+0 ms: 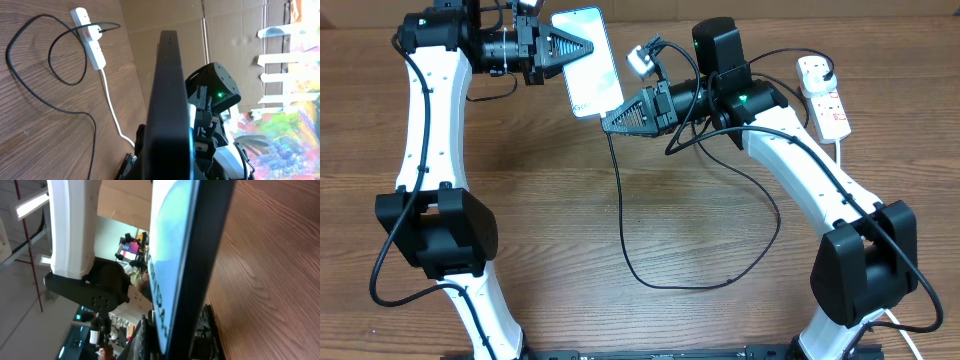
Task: Plug charger to phone and switch on socket
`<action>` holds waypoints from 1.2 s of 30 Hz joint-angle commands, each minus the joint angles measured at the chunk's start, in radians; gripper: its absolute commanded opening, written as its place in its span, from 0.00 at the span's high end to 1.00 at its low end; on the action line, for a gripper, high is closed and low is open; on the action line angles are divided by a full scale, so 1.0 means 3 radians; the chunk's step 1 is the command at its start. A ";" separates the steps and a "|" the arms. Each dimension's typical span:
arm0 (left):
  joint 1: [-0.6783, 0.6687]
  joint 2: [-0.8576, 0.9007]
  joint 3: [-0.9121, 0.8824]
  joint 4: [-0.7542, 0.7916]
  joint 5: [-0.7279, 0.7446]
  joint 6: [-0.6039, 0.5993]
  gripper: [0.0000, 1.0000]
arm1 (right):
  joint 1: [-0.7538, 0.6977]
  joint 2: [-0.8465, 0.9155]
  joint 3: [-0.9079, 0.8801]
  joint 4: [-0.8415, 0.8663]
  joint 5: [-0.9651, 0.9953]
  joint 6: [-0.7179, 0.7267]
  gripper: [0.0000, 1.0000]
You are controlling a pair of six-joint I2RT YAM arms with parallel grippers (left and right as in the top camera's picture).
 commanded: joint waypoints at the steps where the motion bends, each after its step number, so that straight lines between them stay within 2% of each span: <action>1: -0.0083 -0.0022 0.0046 -0.0038 0.0197 0.0079 0.96 | -0.0027 -0.0010 0.0023 0.0098 0.0118 0.0066 0.96; 8: -0.0114 -0.0022 0.0046 0.0027 0.0187 0.0058 0.96 | -0.0027 -0.0010 0.0023 0.0078 0.0114 0.0066 0.96; 13: -0.0109 -0.0022 0.0046 0.0214 0.0175 -0.0193 0.96 | -0.0022 -0.0010 0.0023 0.0045 0.0103 0.0066 0.96; 26: -0.0109 -0.0022 0.0046 0.0289 0.0122 -0.0450 0.96 | -0.0022 -0.0010 0.0023 -0.0018 0.0104 0.0066 0.96; 36: -0.0151 -0.0022 0.0046 0.0375 0.0111 -0.0445 0.95 | -0.0027 -0.0010 0.0023 -0.0008 0.0103 0.0107 0.96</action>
